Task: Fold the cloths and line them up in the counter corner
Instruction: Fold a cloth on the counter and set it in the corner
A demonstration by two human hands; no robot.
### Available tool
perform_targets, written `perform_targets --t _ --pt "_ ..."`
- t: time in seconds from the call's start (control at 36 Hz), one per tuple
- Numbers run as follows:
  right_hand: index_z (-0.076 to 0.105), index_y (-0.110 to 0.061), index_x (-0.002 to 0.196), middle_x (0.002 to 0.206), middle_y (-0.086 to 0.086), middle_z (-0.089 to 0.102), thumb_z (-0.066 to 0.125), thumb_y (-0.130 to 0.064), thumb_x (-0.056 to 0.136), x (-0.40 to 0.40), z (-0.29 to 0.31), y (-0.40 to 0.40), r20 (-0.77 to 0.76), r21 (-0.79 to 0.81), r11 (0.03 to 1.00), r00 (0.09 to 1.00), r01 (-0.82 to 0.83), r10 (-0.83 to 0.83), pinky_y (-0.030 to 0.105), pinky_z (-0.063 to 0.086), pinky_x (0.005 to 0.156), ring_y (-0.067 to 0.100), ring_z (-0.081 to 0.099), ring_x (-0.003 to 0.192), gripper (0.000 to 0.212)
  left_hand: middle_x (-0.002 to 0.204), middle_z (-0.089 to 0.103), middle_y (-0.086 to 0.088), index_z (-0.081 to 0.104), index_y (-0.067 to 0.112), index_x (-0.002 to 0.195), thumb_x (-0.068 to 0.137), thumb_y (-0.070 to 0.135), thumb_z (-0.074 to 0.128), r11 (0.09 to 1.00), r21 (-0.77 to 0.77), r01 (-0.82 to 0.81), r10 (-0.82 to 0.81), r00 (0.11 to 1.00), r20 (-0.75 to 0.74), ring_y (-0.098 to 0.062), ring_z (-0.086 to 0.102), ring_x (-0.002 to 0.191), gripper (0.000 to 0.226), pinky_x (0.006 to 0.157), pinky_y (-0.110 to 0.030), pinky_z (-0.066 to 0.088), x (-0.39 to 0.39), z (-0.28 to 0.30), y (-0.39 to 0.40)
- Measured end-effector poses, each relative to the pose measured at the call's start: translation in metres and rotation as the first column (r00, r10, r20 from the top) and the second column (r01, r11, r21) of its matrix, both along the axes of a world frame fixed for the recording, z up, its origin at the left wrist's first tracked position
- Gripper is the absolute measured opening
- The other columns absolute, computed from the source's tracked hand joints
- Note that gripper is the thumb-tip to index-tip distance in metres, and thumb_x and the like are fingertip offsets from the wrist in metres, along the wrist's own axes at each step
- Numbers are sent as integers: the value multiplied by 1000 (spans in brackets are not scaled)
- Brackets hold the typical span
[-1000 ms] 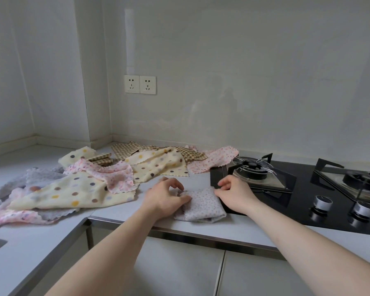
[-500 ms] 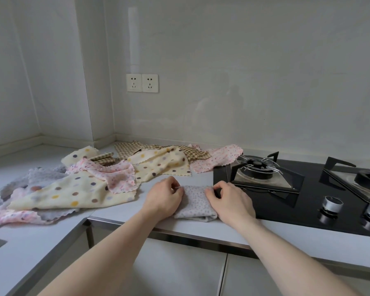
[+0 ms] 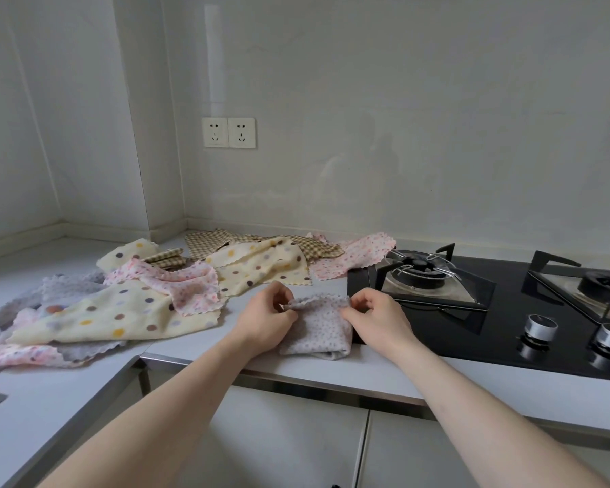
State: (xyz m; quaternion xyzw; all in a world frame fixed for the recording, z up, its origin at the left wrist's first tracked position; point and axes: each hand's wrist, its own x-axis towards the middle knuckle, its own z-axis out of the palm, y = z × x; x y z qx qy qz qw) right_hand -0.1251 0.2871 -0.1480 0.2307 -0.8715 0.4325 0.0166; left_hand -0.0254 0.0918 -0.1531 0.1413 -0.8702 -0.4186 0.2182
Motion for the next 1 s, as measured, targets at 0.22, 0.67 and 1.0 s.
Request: perform_targets --t 0.22,0.67,1.0 --pt "66 -32 101 95 -14 73 75 -23 88 3 -7 8 -72 -292 947 990 -135 119 33 50 60 8 47 48 19 101 66 13 64 28 109 87 14 75 998 49 36 -29 990 -138 0 62 72 28 64 -10 47 8 5 3" --pt "69 -29 77 87 -14 68 68 -10 84 8 -17 2 -293 -165 974 951 -152 99 36 57 72 7 66 77 21 101 72 8 67 21 85 88 0 57 999 5 44 -44 996 -84 -16 70 80 24 67 -26 52 7 1 7" --pt "64 -28 73 93 -17 61 59 -29 84 12 -17 1 -337 125 984 927 -127 162 31 47 78 5 54 93 12 91 64 -1 68 13 73 89 32 42 981 -148 -125 131 991 26 -21 59 87 36 87 -41 51 -3 -5 0"
